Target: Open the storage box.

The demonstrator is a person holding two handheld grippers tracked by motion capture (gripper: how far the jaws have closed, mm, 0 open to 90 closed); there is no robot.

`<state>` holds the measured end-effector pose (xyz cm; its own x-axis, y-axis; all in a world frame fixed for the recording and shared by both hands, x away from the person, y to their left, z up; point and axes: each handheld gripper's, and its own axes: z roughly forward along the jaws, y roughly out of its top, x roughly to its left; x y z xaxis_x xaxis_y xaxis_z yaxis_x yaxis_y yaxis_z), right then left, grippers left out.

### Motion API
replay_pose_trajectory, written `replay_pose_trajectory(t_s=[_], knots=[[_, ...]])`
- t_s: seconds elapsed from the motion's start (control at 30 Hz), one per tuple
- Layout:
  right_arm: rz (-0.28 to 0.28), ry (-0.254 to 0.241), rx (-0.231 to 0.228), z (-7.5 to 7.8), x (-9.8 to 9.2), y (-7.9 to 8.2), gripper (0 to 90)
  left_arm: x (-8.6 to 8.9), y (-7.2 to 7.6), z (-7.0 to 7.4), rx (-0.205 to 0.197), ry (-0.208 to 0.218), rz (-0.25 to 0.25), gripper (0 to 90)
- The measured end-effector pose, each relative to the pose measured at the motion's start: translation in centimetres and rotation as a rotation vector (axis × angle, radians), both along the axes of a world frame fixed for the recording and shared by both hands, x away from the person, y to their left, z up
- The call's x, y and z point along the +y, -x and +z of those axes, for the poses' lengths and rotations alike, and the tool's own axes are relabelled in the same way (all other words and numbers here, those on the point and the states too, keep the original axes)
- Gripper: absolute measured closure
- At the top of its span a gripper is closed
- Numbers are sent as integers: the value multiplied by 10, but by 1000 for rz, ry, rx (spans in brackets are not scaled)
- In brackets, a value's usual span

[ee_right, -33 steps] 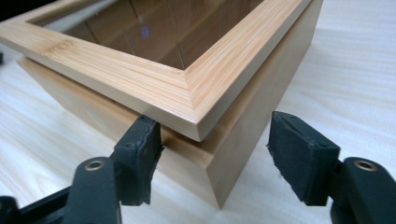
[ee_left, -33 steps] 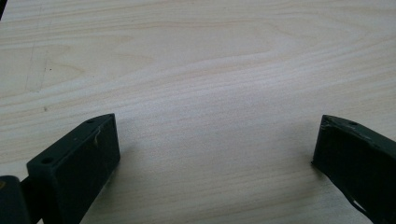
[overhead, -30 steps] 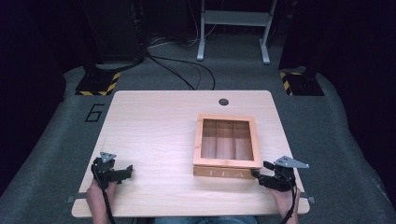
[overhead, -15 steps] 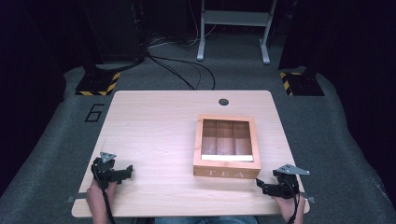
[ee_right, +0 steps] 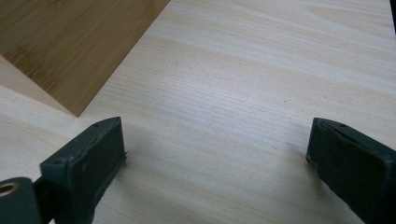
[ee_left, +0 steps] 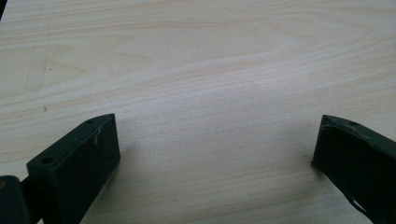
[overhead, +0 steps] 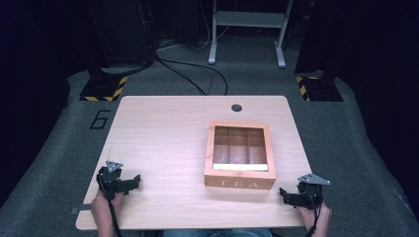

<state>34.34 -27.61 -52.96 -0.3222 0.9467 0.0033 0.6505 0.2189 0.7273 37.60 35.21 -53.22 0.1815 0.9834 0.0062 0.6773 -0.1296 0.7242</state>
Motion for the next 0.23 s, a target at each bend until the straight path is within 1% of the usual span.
replay_pose_trajectory(t_s=[0.23], knots=[[8, 9, 7, 0, 0, -1, 28, 0, 0, 0, 0, 0, 0, 5]])
